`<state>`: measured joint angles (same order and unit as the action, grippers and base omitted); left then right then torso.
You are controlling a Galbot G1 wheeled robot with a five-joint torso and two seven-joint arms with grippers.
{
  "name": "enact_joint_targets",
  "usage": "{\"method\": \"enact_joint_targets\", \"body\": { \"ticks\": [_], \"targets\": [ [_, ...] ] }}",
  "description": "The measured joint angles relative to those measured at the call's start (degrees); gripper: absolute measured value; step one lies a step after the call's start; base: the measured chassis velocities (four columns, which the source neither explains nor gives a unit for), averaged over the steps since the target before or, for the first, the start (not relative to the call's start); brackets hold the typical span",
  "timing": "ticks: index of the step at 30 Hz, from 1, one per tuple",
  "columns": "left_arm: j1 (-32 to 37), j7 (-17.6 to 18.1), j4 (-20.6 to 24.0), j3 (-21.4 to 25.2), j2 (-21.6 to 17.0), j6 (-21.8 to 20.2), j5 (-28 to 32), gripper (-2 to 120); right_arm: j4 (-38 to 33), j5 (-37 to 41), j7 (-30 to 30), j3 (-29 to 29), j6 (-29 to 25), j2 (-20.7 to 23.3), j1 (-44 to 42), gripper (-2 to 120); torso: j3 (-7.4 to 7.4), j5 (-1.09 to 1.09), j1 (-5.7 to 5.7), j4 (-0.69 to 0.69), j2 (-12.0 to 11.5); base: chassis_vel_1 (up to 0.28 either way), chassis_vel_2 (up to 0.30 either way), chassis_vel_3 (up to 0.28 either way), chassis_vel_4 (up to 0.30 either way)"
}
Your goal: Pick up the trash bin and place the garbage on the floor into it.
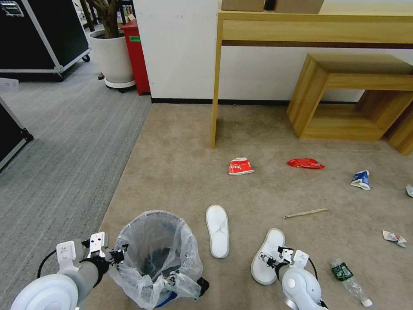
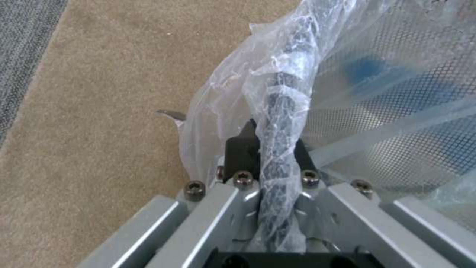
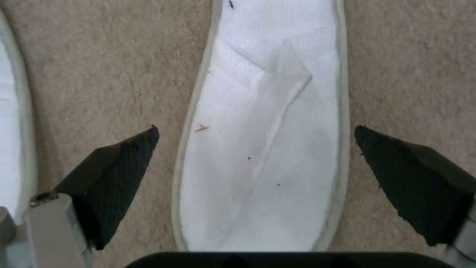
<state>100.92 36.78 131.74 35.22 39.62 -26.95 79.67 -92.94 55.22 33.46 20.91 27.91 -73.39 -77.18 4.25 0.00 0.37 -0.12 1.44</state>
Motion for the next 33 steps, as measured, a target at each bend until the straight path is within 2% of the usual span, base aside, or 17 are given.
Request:
{"method": "enact_joint_targets", "body": {
  "ticks": [28, 30, 33],
  "targets": [
    [0.55, 0.36, -0.55, 0.07, -1.74, 0.00, 0.18, 0, 5.68, -1.37, -3.61, -1.27, -2.64, -1.44, 2.73, 100, 0.00, 0.00, 0.00, 0.00, 0.00, 0.000, 0.000, 0.000, 0.000],
    [0.64, 0.40, -0.55, 0.08, -1.77, 0.00, 0.18, 0, 5.96, -1.38, -3.77, -1.39, -2.82, -1.49, 2.84, 96, 0.00, 0.00, 0.00, 0.00, 0.00, 0.000, 0.000, 0.000, 0.000],
    [1.16, 0.47, -0.55, 0.32, -1.86, 0.00, 0.06, 0, 6.78, -1.58, -4.22, -1.95, -3.44, -1.63, 3.22, 82, 0.00, 0.00, 0.00, -0.01, 0.00, 0.000, 0.000, 0.000, 0.000]
  ]
}}
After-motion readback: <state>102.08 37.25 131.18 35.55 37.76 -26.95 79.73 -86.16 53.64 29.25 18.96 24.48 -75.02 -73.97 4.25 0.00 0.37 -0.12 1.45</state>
